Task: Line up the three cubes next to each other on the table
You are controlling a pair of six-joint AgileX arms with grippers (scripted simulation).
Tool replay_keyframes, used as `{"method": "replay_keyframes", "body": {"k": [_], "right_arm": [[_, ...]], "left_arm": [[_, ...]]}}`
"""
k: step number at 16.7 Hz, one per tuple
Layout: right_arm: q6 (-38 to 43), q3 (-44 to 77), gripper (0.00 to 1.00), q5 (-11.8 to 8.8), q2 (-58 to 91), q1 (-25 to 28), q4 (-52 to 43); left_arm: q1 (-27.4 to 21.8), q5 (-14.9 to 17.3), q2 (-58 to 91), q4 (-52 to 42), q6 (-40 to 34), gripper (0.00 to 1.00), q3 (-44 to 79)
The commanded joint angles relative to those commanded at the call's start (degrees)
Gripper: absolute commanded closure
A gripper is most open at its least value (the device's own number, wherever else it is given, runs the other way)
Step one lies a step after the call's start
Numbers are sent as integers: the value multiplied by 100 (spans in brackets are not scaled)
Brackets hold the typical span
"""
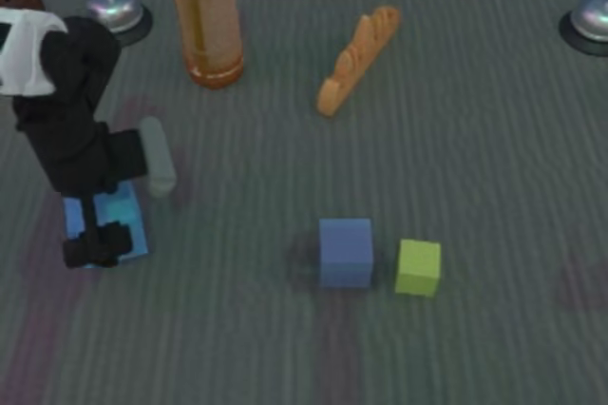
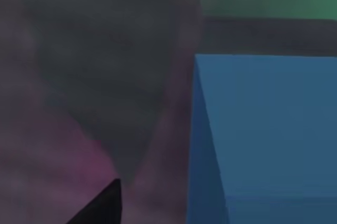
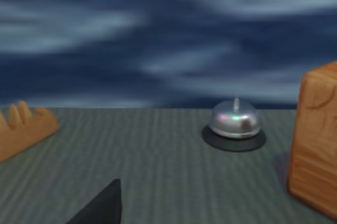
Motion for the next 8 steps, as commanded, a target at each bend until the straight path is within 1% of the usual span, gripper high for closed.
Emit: {"method": "replay_keyframes", "body": {"k": [5, 8], "right_arm": [[0, 0, 0, 0, 0, 0, 0], [0, 0, 0, 0, 0, 0, 0]], "left_arm": [[1, 0, 54, 110, 2, 0, -76], [1, 0, 54, 110, 2, 23, -76]]}}
